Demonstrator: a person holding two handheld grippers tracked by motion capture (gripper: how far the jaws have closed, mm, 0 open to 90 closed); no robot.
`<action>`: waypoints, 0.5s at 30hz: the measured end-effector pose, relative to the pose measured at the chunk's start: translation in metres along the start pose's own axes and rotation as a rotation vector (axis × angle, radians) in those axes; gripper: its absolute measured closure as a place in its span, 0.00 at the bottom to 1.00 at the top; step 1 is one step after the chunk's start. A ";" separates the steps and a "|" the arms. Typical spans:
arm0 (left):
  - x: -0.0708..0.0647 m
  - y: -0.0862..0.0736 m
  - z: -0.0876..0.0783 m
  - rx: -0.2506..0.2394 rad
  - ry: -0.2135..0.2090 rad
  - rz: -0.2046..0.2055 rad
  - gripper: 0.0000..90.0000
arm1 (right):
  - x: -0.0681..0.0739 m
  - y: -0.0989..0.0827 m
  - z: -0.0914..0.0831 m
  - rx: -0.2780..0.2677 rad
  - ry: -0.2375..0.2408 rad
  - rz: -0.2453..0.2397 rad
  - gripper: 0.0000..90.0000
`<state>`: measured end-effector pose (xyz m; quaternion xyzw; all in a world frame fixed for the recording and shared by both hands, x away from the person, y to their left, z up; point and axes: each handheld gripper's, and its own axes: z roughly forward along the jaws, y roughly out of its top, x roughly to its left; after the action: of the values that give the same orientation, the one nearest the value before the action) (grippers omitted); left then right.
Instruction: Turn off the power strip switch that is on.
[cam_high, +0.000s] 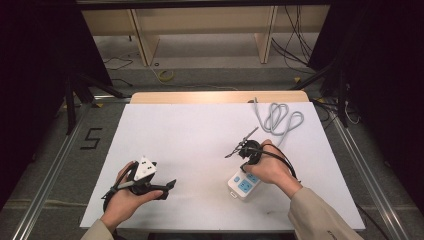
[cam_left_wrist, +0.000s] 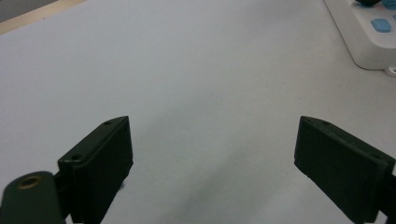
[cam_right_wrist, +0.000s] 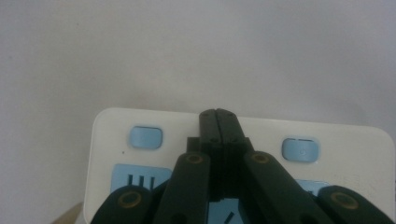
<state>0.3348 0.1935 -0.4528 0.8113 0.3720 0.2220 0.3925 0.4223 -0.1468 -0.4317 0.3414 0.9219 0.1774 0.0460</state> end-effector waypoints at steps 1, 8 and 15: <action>0.000 0.000 0.000 0.000 0.000 -0.001 0.12 | 0.000 0.000 -0.001 -0.010 0.007 0.006 1.00; 0.000 0.000 0.000 0.000 0.000 -0.001 0.12 | 0.001 0.000 -0.001 -0.005 0.000 -0.003 1.00; 0.000 0.000 0.000 -0.001 0.001 -0.003 0.12 | 0.000 -0.001 -0.002 -0.008 -0.004 -0.002 1.00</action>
<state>0.3347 0.1937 -0.4528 0.8105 0.3734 0.2217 0.3931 0.4212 -0.1477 -0.4300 0.3408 0.9214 0.1803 0.0493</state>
